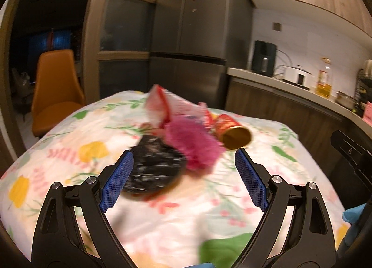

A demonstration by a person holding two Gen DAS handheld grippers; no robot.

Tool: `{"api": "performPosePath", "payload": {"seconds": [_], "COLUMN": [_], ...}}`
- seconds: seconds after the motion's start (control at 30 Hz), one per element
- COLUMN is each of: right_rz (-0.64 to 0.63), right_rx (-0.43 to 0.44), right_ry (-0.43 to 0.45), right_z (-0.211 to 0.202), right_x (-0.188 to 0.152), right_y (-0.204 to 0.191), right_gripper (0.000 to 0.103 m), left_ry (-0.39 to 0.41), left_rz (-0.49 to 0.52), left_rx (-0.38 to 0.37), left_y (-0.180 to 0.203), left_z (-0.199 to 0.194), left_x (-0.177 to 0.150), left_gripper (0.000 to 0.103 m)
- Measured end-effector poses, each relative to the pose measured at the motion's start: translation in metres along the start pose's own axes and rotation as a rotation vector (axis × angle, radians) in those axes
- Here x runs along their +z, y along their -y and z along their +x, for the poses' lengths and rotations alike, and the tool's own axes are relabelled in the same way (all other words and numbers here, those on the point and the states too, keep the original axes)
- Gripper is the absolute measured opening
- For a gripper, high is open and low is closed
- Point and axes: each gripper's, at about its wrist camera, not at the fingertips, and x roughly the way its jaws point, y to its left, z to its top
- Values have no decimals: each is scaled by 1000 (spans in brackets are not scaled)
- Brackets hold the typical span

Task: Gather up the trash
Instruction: 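Grasp the black plastic bag with the left tool while the right tool grasps the pink bag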

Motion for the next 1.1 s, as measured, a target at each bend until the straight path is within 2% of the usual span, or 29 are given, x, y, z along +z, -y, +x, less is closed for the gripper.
{"api": "performPosePath", "payload": {"seconds": [0.2,0.37,0.43,0.57,0.6,0.73,0.8,0.87,0.97,1.1], "right_rz": [-34,-46,-55,-80,-87,-107,-119,-124,-140,-155], "right_rx": [58,85,96,125,131,151,159,164,179,190], "right_ry": [-17,-35,-44,-61,-67,-87,-100,-110,-134,-172], "right_z": [18,34,40,51,55,67,74,80,90,105], "right_x": [-5,-5,-6,-9,-11,-14,-16,-17,-21,-25], "right_y": [-31,-49,-54,-67,-72,-84,-90,-95,-103,-113], "right_gripper": [83,82,82,81,81,81,79,78,76,71], "left_ry": [-11,-70,-100,-176,-195,-240,-257,-262,-254,-231], "left_rz": [1,-19,-33,-33,-35,-55,-65,-82,-119,-144], "left_rx": [64,58,50,36,31,9,-4,-25,-56,-49], "left_y": [-24,-35,-38,-40,-41,-45,-46,-49,-55,-66], "left_z": [16,36,45,62,66,75,78,79,74,62], "left_x": [4,5,6,1,-1,-5,-7,-7,-6,-2], "left_gripper": [87,87,84,64,55,36,16,5,1,1]}}
